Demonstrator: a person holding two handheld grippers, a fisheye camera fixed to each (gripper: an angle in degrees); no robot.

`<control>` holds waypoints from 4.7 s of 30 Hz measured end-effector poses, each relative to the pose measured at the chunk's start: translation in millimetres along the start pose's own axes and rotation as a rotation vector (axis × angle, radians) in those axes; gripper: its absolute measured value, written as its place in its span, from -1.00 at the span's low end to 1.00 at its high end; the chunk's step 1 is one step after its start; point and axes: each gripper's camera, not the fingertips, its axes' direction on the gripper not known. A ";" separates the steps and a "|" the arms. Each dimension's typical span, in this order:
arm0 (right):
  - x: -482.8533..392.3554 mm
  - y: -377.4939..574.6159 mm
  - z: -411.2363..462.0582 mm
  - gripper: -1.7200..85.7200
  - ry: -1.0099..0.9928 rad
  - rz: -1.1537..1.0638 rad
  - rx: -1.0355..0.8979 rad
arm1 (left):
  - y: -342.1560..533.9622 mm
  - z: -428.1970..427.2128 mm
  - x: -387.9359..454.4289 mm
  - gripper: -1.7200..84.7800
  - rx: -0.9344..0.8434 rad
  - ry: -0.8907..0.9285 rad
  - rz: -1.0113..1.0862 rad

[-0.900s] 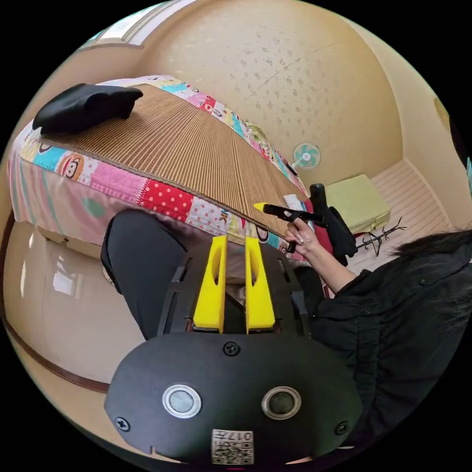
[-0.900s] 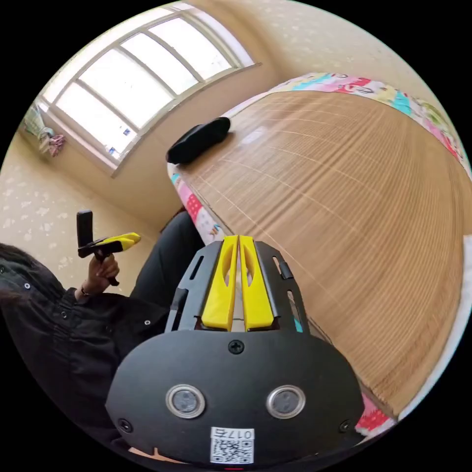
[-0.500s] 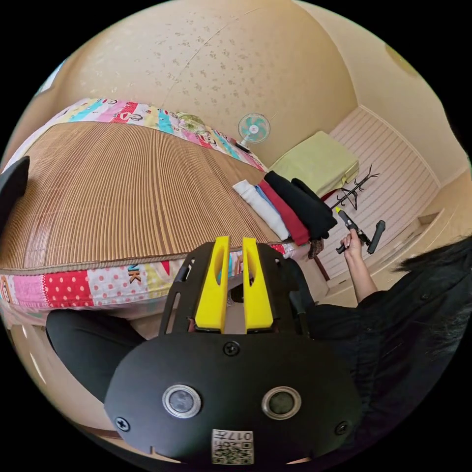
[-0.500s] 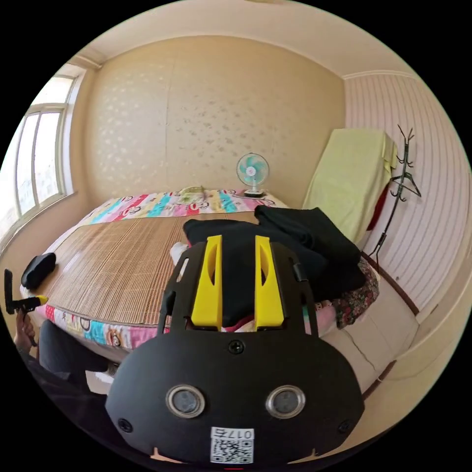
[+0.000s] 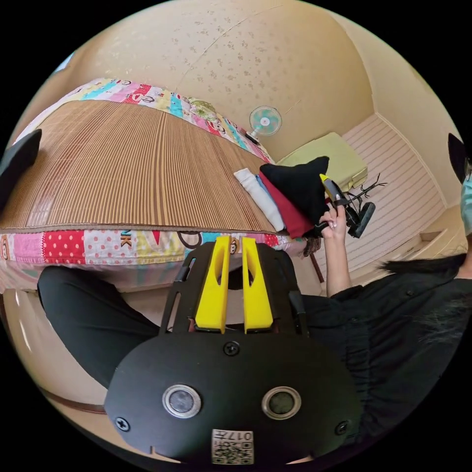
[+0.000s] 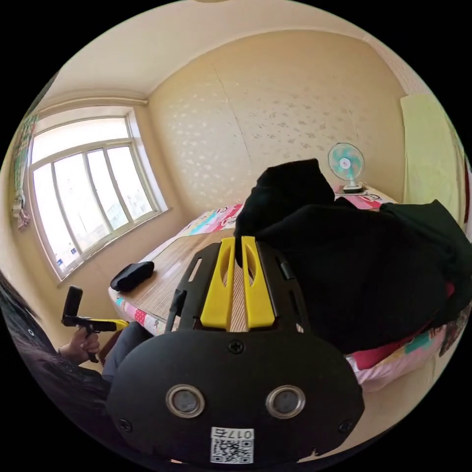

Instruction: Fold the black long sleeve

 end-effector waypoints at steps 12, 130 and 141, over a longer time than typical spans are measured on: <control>-24.8 37.5 81.1 -0.82 -0.204 -0.003 -0.269 | 1.6 39.7 -0.9 -0.84 -0.052 -0.013 0.001; -55.8 -310.4 140.6 -0.91 0.016 -0.337 -0.079 | -384.2 -255.8 91.7 -0.88 0.241 -0.089 0.442; -84.0 -111.7 412.2 -0.84 0.039 -0.217 -0.585 | -369.6 73.8 -76.8 -0.74 -0.119 -0.196 0.096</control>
